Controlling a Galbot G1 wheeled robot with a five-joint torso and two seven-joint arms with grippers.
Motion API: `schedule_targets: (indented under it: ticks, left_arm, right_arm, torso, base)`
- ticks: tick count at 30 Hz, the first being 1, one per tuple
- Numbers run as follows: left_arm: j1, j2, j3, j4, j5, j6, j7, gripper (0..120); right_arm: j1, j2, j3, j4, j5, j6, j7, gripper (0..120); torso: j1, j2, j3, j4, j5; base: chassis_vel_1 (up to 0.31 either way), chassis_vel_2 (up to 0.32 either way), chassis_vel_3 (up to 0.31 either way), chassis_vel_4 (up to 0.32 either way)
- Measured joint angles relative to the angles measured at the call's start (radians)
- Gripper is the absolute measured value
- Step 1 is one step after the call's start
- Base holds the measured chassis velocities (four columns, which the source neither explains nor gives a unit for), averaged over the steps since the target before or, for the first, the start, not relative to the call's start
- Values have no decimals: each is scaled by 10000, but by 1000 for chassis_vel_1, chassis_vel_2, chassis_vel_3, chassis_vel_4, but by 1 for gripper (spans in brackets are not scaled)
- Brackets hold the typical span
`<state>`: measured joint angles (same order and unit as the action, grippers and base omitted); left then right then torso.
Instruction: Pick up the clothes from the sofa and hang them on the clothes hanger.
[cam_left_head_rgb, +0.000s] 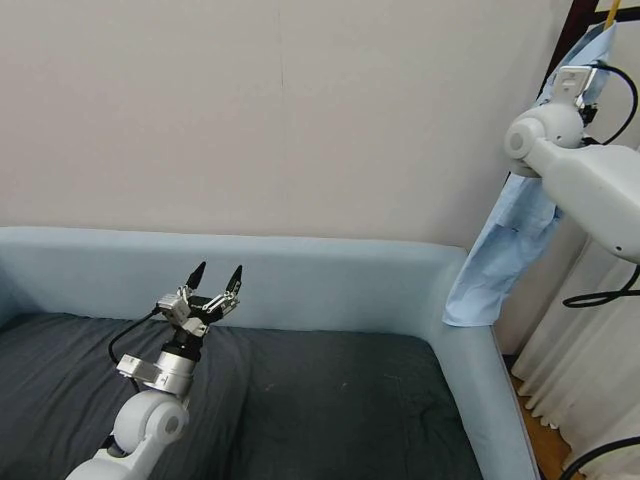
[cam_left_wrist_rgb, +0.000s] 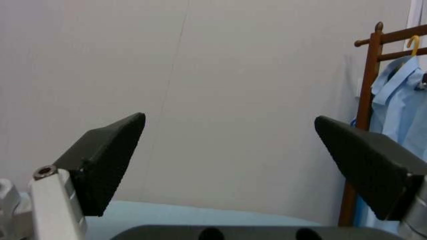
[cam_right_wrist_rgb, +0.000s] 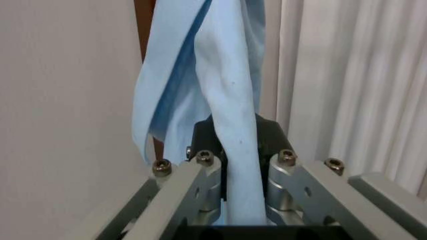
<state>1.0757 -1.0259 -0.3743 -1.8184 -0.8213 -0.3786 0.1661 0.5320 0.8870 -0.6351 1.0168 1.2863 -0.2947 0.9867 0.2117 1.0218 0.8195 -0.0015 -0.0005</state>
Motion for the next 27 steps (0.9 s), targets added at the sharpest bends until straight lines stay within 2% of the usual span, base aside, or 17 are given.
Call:
schedule_targets:
  ticks: [10,16,25,27]
  left_arm:
    - [273,168,-105,-393,1,138,-17,100]
    - [340,173,-182,-497,2,180,-60,100]
    - [387,32,-211,-454,4,180,-76,100]
    - [383,-25,-210,-412,11,174,-74,100]
  right_arm:
    - [-51,376,513,-852,-413,-133,-371,7]
    - [-66,464,591,-935,123,-617,-408,7]
    - [-156,626,728,-838,176,-1025,-392,7]
    - [-261,593,816,-649,32,-1042,-490,11]
  torso:
    - [0,0,0,3,-1]
    - [1,0,0,2,-1]
    - [0,1,-1,2,-5]
    - [0,1,0,4,-1]
  base:
    - [0,0,0,0]
    - [0,0,0,0]
    - [0,0,0,0]
    - [0,0,0,0]
